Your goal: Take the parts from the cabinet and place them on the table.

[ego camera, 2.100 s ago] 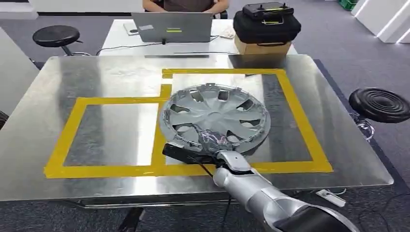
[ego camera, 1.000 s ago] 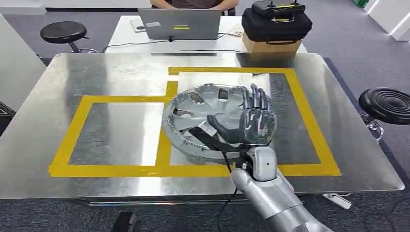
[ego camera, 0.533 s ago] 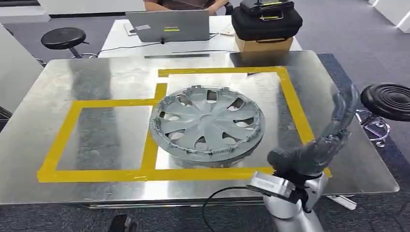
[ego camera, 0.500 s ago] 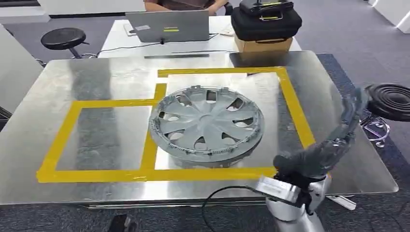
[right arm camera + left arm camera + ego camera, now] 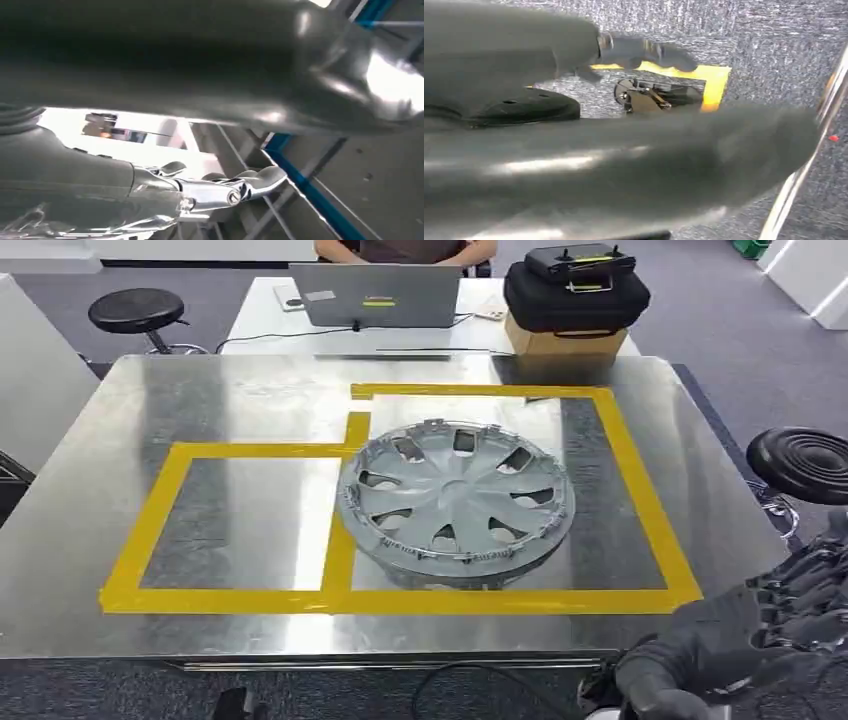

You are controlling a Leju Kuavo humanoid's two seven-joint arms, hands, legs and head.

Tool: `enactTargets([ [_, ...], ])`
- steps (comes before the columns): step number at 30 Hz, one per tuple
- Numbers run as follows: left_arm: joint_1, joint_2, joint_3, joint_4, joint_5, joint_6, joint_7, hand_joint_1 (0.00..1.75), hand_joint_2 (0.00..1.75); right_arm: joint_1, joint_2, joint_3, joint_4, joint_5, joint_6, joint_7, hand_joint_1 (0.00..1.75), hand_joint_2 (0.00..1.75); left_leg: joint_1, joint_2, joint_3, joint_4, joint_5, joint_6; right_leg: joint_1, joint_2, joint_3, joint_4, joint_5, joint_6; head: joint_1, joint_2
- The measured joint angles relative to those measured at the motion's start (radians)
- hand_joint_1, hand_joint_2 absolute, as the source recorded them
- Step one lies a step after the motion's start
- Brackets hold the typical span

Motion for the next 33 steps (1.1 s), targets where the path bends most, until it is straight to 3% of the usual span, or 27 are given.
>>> enactTargets([
  [1,0.001,0.000,0.005,0.000,0.001,0.000,0.000,0.00,0.00,0.006,-0.001,0.000,-0.003,0.004,0.000,0.004,0.00,0.00,-0.001,0.001,0.000,0.000,0.000,0.000,0.000,0.000,-0.033,0.069,-0.023,0.001,0.002,0.000],
  [2,0.001,0.000,0.011,0.000,0.001,0.000,0.000,0.00,0.00,0.008,-0.001,0.000,-0.005,0.006,0.000,0.006,0.00,0.00,-0.001,0.001,0.001,0.000,0.000,0.000,0.000,0.000,-0.043,0.088,-0.018,0.002,0.002,0.000],
  [3,0.001,0.000,0.013,0.000,0.002,0.000,0.000,0.00,0.00,0.011,-0.002,0.000,-0.006,0.007,0.000,0.007,0.00,0.00,-0.001,0.001,0.003,0.000,-0.001,0.000,0.000,0.000,-0.028,0.060,0.008,0.001,0.002,0.000],
  [4,0.001,0.000,0.014,0.000,0.002,0.000,0.000,0.00,0.00,0.013,-0.002,0.000,-0.008,0.007,0.000,0.008,0.00,0.00,-0.001,0.000,0.006,0.000,-0.001,0.000,0.000,0.000,0.007,-0.008,0.048,-0.001,0.002,0.000],
  [6,0.000,-0.001,0.014,0.000,0.002,0.000,0.000,0.00,0.00,0.017,-0.002,0.000,-0.011,0.008,0.000,0.010,0.00,0.00,0.000,-0.003,0.014,0.000,-0.006,-0.007,-0.002,0.000,0.112,-0.202,0.126,-0.004,0.002,0.000],
  [7,0.000,-0.001,0.014,0.000,0.002,0.000,0.000,0.00,0.00,0.017,-0.002,0.001,-0.011,0.007,0.000,0.010,0.00,0.00,-0.007,-0.004,0.013,0.004,-0.010,-0.013,0.002,0.002,0.126,-0.229,0.112,-0.007,0.004,0.000],
  [8,0.000,-0.001,0.015,0.000,0.003,0.000,0.000,0.00,0.00,0.020,-0.002,0.001,-0.011,0.007,0.000,0.011,0.00,0.00,-0.007,-0.004,0.013,0.004,-0.008,-0.019,0.000,0.005,0.125,-0.229,0.118,-0.016,0.000,0.000],
  [10,0.000,-0.001,0.016,0.000,0.010,-0.010,0.000,0.00,0.00,0.025,-0.003,0.003,-0.013,0.007,0.000,0.021,0.00,0.00,-0.004,-0.004,0.014,-0.003,-0.004,-0.028,0.006,0.007,0.121,-0.225,0.117,-0.027,0.000,0.000],
  [12,-0.001,-0.001,0.022,0.000,0.020,-0.037,0.009,0.00,0.00,0.035,-0.005,0.010,-0.016,0.000,0.000,0.027,0.00,0.00,-0.003,-0.002,0.013,0.005,-0.016,-0.041,-0.002,0.004,0.124,-0.234,0.125,-0.041,0.000,0.000],
  [13,-0.001,-0.002,0.026,0.000,0.025,-0.047,0.011,0.00,0.00,0.035,-0.005,0.010,-0.016,-0.010,0.000,0.024,0.00,0.00,-0.005,-0.001,-0.004,0.040,-0.044,-0.044,-0.003,0.002,0.124,-0.234,0.124,-0.047,-0.007,0.000],
  [16,0.001,-0.001,0.042,0.000,0.042,-0.068,0.024,0.00,0.00,0.039,-0.005,0.010,-0.015,-0.039,0.000,0.011,0.00,0.00,-0.005,-0.001,-0.117,0.276,-0.154,-0.051,-0.002,0.000,0.120,-0.234,0.123,-0.052,-0.011,0.000],
  [17,0.001,-0.001,0.045,0.000,0.045,-0.071,0.026,0.00,0.00,0.040,-0.006,0.010,-0.014,-0.045,0.000,0.010,0.00,0.00,-0.005,-0.001,-0.134,0.308,-0.155,-0.051,-0.002,0.000,0.120,-0.234,0.124,-0.053,-0.011,0.000],
  [18,0.001,0.000,0.050,0.000,0.051,-0.074,0.027,0.00,0.00,0.040,-0.006,0.010,-0.013,-0.050,0.000,0.008,0.00,0.00,-0.005,-0.001,-0.128,0.292,-0.130,-0.049,-0.002,0.000,0.121,-0.234,0.124,-0.053,-0.011,0.000],
  [20,0.001,0.000,0.063,0.000,0.063,-0.088,0.031,0.00,0.00,0.041,-0.006,0.010,-0.013,-0.057,0.000,0.005,0.00,0.00,-0.005,-0.001,-0.063,0.158,-0.045,-0.044,-0.003,0.001,0.123,-0.233,0.124,-0.052,-0.011,0.000],
  [21,0.000,0.001,0.067,0.000,0.068,-0.095,0.032,0.00,1.75,0.041,-0.006,0.010,-0.012,-0.060,0.000,0.003,0.00,0.00,-0.005,0.000,-0.020,0.074,-0.008,-0.040,-0.003,0.002,0.125,-0.233,0.123,-0.050,-0.011,0.000],
  [22,-0.001,0.001,0.071,0.000,0.075,-0.103,0.034,0.00,1.75,0.041,-0.006,0.010,-0.011,-0.065,0.001,0.002,0.00,0.00,-0.006,0.002,0.007,0.017,0.000,-0.038,0.003,0.002,0.124,-0.231,0.123,-0.043,-0.013,0.000],
  [23,-0.002,0.000,0.074,0.000,0.078,-0.107,0.034,0.00,1.75,0.041,-0.008,0.011,-0.010,-0.069,0.001,0.001,0.00,0.00,-0.005,0.001,0.011,-0.001,-0.003,-0.033,0.006,0.004,0.118,-0.225,0.123,-0.036,-0.013,0.000],
  [26,0.001,0.000,0.091,0.000,0.093,-0.125,0.041,0.00,1.75,0.040,-0.012,0.016,-0.005,-0.083,0.001,-0.003,0.00,0.00,-0.010,-0.002,0.005,0.000,0.004,-0.018,0.002,0.002,0.120,-0.236,0.134,-0.019,-0.010,0.000],
  [27,0.001,0.000,0.094,0.000,0.096,-0.130,0.041,0.00,1.75,0.041,-0.013,0.016,-0.004,-0.086,0.001,-0.003,0.00,0.00,-0.003,0.000,0.004,-0.007,0.011,-0.008,0.001,0.002,0.112,-0.230,0.123,-0.014,-0.013,0.000],
  [28,0.000,0.000,0.096,0.000,0.097,-0.134,0.041,0.00,1.75,0.040,-0.014,0.017,-0.003,-0.088,0.001,-0.003,0.00,0.00,-0.003,0.000,0.003,-0.007,0.013,-0.004,0.001,0.000,0.104,-0.205,0.093,-0.009,-0.006,0.000],
  [30,-0.001,0.000,0.103,0.000,0.098,-0.138,0.041,0.00,1.75,0.040,-0.017,0.019,0.001,-0.091,0.001,-0.005,0.00,0.00,-0.004,0.001,-0.005,-0.007,0.018,0.003,-0.001,0.000,0.048,-0.053,-0.003,-0.001,-0.001,0.000],
  [31,0.000,0.000,0.108,0.000,0.099,-0.139,0.041,0.00,1.75,0.041,-0.018,0.019,0.003,-0.092,0.001,-0.005,0.00,0.00,-0.005,0.002,-0.009,-0.006,0.021,0.006,-0.001,0.000,0.022,0.015,-0.034,0.002,0.000,0.000],
  [32,0.000,0.000,0.112,0.000,0.103,-0.140,0.041,0.00,1.75,0.041,-0.019,0.019,0.005,-0.092,0.001,-0.006,0.00,0.00,-0.005,0.002,-0.015,-0.006,0.025,0.006,-0.001,0.000,0.007,0.065,-0.051,0.003,-0.001,0.000],
  [33,0.001,0.000,0.113,0.000,0.104,-0.140,0.041,0.00,1.75,0.042,-0.019,0.019,0.006,-0.093,0.001,-0.006,0.00,0.00,-0.005,0.002,-0.019,-0.006,0.029,0.005,-0.001,0.000,0.016,0.063,-0.041,0.004,-0.001,0.000],
])
